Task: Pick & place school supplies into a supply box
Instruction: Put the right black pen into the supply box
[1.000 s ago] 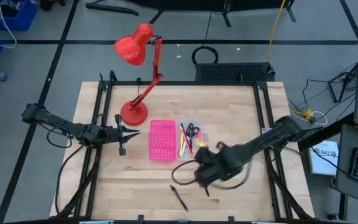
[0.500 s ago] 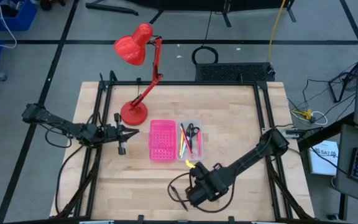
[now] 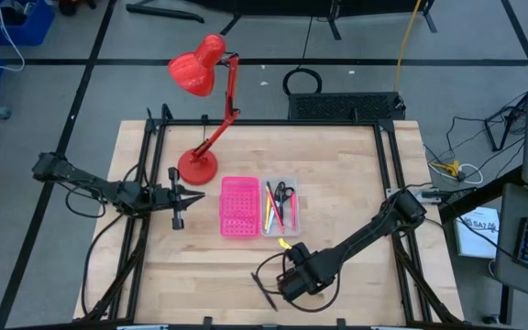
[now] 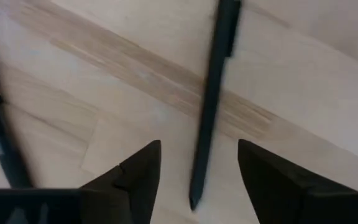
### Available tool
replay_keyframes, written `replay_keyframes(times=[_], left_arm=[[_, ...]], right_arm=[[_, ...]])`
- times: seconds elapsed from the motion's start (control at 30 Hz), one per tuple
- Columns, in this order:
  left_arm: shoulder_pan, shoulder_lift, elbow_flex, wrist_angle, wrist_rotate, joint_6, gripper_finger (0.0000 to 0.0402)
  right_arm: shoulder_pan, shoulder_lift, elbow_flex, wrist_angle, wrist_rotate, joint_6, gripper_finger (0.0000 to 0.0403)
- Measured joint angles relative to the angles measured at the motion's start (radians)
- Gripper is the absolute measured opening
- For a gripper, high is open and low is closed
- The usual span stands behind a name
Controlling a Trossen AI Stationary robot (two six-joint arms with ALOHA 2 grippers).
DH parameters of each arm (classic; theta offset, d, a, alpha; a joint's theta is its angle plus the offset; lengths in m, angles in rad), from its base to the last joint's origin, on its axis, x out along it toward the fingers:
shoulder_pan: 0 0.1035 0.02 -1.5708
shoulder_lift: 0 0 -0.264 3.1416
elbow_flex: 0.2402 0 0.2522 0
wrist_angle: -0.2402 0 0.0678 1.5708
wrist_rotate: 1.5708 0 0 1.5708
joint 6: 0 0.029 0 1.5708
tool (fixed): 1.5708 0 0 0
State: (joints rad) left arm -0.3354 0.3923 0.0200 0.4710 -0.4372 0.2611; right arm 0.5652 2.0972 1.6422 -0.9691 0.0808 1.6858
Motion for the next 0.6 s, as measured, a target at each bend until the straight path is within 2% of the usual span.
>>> replay_keyframes(times=[0.13, 0.27, 0.6], left_arm=[[0.0, 0.0, 0.0, -0.001, 0.0, 0.0, 0.0036], [0.0, 0.0, 0.0, -0.001, 0.0, 0.001, 0.0037], [0.0, 0.0, 0.0, 0.003, 0.0, 0.027, 0.0037]], right_arm=[[0.0, 0.0, -0.067, 0.109, 0.021, -0.02, 0.0209], [-0.001, -0.006, -0.12, 0.143, -0.002, -0.02, 0.0198], [-0.004, -0.006, -0.248, 0.141, -0.041, -0.03, 0.0125]])
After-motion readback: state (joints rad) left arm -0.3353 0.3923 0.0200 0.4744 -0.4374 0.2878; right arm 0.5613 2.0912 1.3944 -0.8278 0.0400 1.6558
